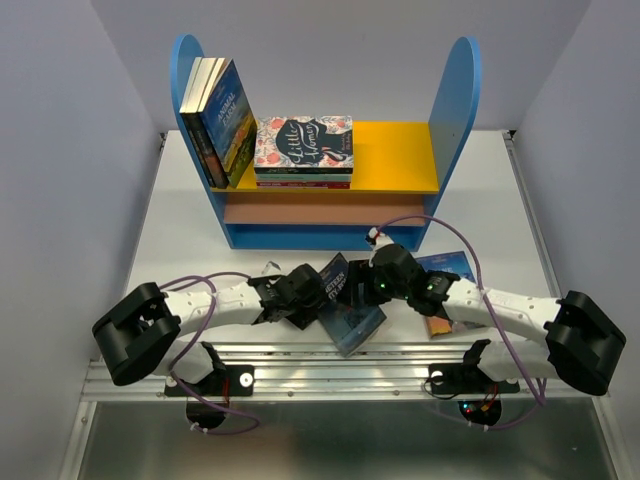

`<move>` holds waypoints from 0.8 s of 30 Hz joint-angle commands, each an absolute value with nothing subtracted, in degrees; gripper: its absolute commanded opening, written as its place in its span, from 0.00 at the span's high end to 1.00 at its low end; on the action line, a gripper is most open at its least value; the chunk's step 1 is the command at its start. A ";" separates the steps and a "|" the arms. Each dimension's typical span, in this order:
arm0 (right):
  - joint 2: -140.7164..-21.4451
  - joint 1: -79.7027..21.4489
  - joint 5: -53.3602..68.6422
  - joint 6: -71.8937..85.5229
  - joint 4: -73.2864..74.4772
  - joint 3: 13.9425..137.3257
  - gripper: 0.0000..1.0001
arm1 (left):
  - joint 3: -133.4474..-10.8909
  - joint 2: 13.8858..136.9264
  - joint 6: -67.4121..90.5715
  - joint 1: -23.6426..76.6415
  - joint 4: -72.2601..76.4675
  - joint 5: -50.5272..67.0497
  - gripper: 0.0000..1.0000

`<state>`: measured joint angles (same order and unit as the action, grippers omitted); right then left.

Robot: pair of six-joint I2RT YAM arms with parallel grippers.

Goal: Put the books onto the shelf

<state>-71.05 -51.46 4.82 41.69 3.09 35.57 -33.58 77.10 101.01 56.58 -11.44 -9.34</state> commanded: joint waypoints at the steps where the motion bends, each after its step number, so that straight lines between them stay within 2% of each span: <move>1: -69.78 -52.47 5.18 40.78 4.75 37.62 0.31 | -31.55 79.10 101.16 57.13 -14.59 -10.28 0.34; 2: -69.87 -52.47 5.36 40.69 4.49 37.70 0.40 | -31.64 79.19 101.25 57.13 -14.59 -10.20 0.34; 4: -70.66 -52.47 6.32 40.87 3.70 37.71 0.46 | -31.81 79.45 101.16 57.13 -14.41 -10.20 0.34; 5: -70.84 -52.47 6.76 40.87 3.43 37.79 0.55 | -31.82 79.37 100.99 57.13 -14.41 -10.28 0.34; 7: -71.28 -52.47 7.99 40.96 2.55 37.71 0.63 | -32.17 79.45 100.81 57.13 -14.50 -10.55 0.34; 11: -71.19 -52.47 8.00 40.96 1.76 37.44 0.99 | -32.78 78.93 99.41 57.13 -14.50 -11.42 0.34; 15: -68.65 -52.47 6.25 39.99 1.14 37.27 0.99 | -33.92 75.77 96.34 57.22 -14.76 -13.96 0.30; 16: -67.69 -52.47 6.07 39.56 0.88 37.18 0.99 | -34.19 73.33 94.41 57.22 -14.85 -14.67 0.24; 17: -66.54 -52.47 5.89 39.20 0.62 36.83 0.99 | -34.36 71.73 93.52 57.13 -14.94 -15.37 0.22; 18: -63.92 -52.47 5.80 38.33 -0.69 36.57 0.99 | -34.45 68.50 92.65 57.22 -14.94 -17.03 0.15; 21: -59.87 -52.47 5.28 36.48 -1.85 36.30 0.99 | -34.19 63.65 88.34 57.13 -14.77 -20.29 0.01; 24: -52.59 -52.47 3.79 34.72 -1.15 36.04 0.99 | -34.01 54.62 81.24 57.13 -11.89 -21.09 0.01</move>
